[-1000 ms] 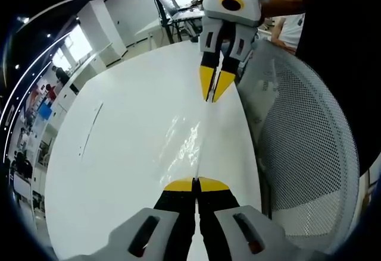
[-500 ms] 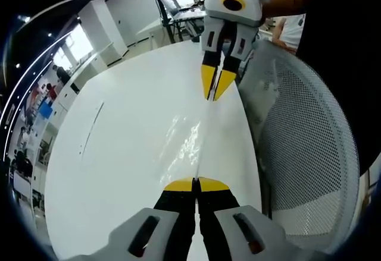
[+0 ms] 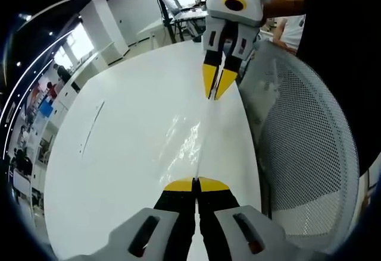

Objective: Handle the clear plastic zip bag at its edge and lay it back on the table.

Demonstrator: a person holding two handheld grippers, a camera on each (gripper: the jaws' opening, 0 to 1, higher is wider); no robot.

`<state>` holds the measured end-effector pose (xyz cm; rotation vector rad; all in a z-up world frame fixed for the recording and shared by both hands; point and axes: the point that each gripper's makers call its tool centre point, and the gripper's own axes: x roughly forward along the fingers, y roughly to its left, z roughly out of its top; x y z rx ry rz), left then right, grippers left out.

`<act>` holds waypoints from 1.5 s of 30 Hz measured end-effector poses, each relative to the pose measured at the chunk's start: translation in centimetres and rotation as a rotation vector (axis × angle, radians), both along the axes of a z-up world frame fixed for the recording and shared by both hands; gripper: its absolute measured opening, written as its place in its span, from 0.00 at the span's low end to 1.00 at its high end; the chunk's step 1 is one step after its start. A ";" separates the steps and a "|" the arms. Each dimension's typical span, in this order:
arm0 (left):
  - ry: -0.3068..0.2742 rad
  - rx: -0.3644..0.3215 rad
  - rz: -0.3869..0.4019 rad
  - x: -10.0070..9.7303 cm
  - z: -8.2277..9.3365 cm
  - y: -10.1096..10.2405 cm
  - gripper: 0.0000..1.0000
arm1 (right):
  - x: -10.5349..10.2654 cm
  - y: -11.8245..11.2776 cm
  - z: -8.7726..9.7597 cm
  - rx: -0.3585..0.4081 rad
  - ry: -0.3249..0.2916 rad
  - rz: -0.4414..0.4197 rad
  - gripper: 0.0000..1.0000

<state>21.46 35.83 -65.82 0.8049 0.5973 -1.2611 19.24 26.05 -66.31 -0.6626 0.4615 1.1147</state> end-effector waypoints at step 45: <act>0.001 -0.015 0.036 0.2 0.1 0.6 0.00 | 0.1 -0.4 0.0 0.002 0.002 -0.014 0.00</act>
